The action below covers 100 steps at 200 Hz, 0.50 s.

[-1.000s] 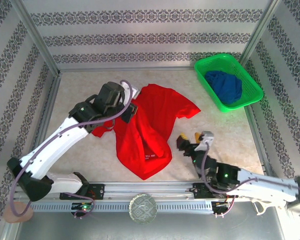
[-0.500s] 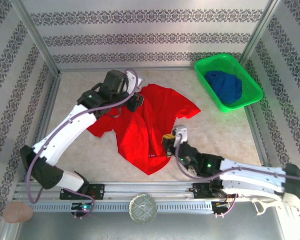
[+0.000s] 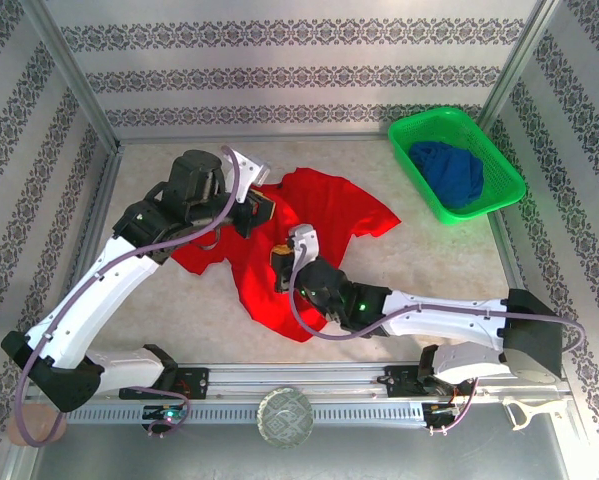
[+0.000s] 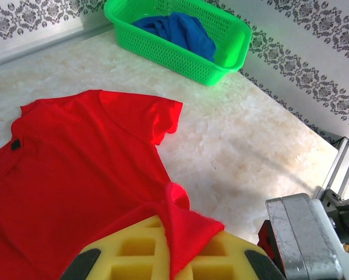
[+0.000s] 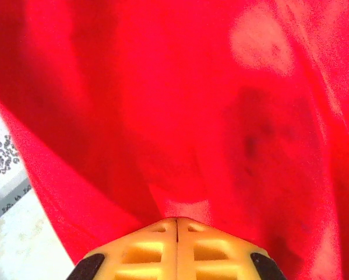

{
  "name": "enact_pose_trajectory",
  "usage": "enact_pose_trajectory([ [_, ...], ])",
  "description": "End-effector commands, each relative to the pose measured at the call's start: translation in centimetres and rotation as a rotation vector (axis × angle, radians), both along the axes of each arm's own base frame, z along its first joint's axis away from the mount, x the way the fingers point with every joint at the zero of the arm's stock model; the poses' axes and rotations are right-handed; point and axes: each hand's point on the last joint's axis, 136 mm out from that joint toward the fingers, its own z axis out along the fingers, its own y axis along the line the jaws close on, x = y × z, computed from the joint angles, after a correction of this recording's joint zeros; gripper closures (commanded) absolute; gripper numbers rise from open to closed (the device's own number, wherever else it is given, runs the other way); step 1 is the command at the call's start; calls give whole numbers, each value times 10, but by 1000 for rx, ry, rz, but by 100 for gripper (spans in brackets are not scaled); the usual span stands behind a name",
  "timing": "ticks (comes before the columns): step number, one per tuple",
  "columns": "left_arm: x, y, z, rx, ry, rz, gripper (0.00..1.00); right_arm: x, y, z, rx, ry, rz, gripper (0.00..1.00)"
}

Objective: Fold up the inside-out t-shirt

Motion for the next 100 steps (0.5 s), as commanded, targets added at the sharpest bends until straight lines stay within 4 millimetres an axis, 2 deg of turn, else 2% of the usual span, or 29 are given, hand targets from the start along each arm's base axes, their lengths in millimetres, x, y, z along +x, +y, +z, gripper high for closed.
enact_pose_trajectory([
  [1, -8, -1, 1, -7, 4, -30, 100, 13, 5, 22, 17, -56, -19, 100],
  [24, -8, -2, 4, -16, 2, -33, 100, 22, 15, 15, -21, -51, -6, 100],
  [45, -4, -5, 7, -19, -1, -33, 100, 17, 32, -6, -88, -34, 29, 100],
  [74, 0, -8, 17, -28, -15, -37, 100, 14, 37, -54, -154, 24, 10, 100],
  [100, -2, -9, 33, -39, -37, -51, 100, 21, 37, -103, -199, 115, 4, 100],
])
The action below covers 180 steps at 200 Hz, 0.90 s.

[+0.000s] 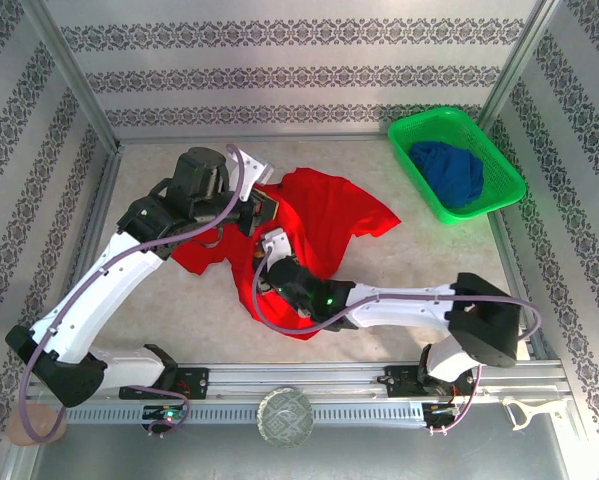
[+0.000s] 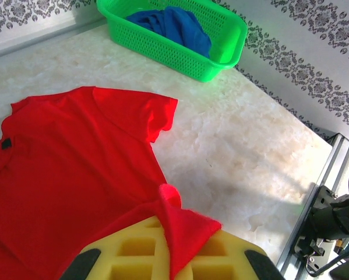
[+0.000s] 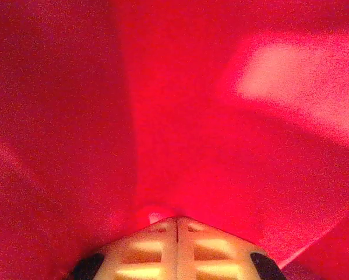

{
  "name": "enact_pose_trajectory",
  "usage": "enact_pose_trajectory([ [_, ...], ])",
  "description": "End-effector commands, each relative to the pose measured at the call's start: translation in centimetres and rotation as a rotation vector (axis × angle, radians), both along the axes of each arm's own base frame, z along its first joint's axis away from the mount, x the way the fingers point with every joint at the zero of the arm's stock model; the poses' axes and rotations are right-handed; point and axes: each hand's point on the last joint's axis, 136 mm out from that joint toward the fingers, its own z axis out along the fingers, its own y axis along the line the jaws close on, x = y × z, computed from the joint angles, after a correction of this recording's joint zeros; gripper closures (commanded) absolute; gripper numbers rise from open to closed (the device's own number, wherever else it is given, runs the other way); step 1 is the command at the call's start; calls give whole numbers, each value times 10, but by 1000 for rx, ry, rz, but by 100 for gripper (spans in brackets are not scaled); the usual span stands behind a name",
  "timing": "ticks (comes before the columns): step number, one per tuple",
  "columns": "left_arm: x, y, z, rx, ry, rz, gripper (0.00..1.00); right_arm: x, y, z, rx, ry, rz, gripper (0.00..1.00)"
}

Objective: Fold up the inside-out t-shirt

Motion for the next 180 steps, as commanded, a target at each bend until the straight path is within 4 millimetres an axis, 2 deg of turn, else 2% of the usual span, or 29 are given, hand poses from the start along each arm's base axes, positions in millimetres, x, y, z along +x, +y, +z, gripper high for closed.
enact_pose_trajectory([
  [1, -6, -2, 31, -38, -55, -33, 100, 6, -3, -42, -38, 79, -21, 100],
  [35, -16, 2, 47, -58, -74, -48, 100, 28, -18, -77, -19, 178, -85, 100],
  [77, -29, 3, 57, -101, -76, -71, 100, 55, -42, -98, 44, 287, -165, 100],
  [119, -39, 8, 52, -83, -79, -91, 100, 70, -65, -102, 167, 341, -195, 100],
  [180, -39, 10, 36, -39, -75, -102, 100, 80, -71, -98, 193, 341, -200, 100],
])
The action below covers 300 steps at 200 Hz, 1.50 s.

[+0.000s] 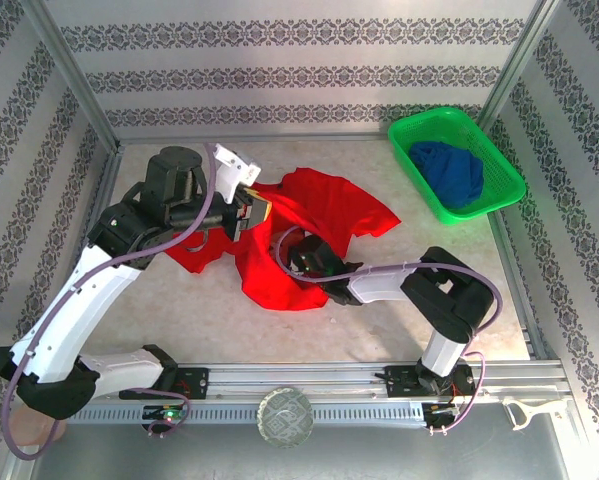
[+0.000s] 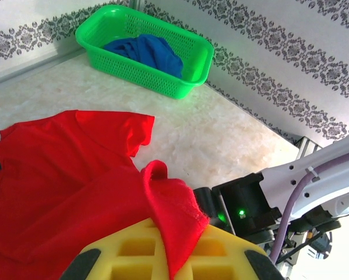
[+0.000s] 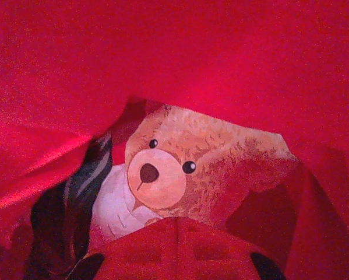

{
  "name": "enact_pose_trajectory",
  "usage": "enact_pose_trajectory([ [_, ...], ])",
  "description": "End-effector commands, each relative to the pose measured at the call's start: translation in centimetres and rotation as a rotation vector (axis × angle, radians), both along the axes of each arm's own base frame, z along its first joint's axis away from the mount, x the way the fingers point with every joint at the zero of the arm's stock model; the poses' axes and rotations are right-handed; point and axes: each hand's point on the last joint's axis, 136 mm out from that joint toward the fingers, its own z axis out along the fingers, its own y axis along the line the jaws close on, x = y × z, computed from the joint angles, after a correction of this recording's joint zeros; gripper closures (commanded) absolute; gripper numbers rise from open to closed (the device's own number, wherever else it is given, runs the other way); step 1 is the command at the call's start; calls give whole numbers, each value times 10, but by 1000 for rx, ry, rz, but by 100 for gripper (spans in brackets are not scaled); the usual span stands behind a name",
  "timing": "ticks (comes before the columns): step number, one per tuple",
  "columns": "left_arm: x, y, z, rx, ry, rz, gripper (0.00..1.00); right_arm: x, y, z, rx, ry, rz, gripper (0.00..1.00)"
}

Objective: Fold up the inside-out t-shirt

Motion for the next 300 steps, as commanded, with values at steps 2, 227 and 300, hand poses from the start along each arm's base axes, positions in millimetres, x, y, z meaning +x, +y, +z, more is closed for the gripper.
enact_pose_trajectory([
  [2, -6, 0, -3, 16, -17, -34, 100, 4, 5, 12, 52, -8, 4, 100],
  [227, -54, -42, 59, -351, -83, -41, 100, 77, -77, -48, -244, 468, -425, 22],
  [300, -109, -81, 85, -537, 14, -280, 100, 93, -125, -48, -500, 571, -598, 2],
])
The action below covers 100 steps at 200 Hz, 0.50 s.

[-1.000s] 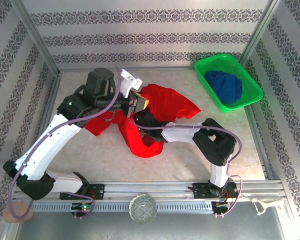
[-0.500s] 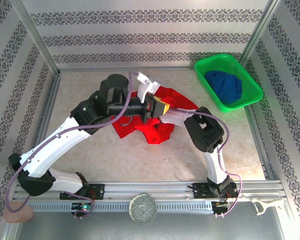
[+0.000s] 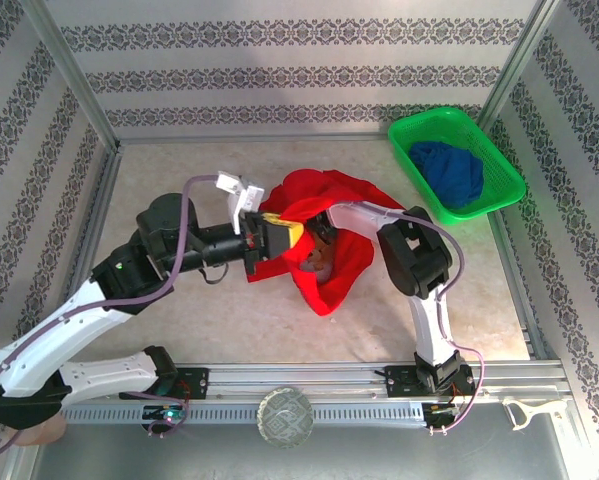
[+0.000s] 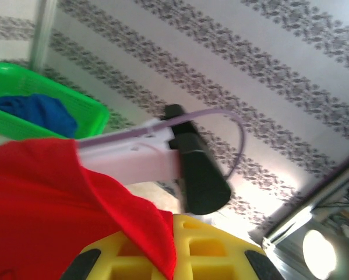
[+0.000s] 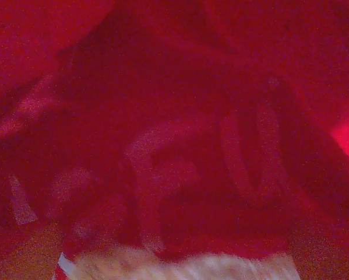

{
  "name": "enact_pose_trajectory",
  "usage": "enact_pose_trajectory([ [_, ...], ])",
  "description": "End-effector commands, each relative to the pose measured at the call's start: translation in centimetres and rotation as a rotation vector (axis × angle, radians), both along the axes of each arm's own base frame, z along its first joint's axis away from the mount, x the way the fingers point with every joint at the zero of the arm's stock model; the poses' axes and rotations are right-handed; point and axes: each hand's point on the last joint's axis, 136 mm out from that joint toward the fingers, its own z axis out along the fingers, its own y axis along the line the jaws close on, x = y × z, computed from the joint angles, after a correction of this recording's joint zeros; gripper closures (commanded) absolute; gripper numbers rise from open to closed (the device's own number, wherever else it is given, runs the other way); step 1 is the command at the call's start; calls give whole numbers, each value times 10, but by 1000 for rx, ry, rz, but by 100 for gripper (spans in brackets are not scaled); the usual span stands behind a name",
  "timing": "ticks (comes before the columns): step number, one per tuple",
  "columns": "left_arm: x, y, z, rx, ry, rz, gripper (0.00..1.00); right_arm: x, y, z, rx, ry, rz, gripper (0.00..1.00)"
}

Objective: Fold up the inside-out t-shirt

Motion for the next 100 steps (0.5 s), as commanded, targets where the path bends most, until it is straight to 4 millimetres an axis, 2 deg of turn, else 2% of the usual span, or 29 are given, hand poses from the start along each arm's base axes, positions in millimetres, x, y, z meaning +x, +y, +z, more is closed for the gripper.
enact_pose_trajectory([
  [1, -25, -19, 29, -105, -31, -105, 100, -13, -34, -14, -149, 127, -74, 1],
  [21, -21, -34, 13, -71, -14, -108, 100, -18, -41, -25, -176, 216, -104, 2],
  [52, -5, -41, -13, -26, 6, -47, 100, -29, -47, -43, -170, 316, -124, 2],
  [77, 5, -40, -20, -12, 12, 6, 100, -29, -40, -45, -98, 375, -108, 2],
  [100, 15, -29, -15, -4, -14, 81, 100, -38, -39, -46, -120, 443, -49, 2],
])
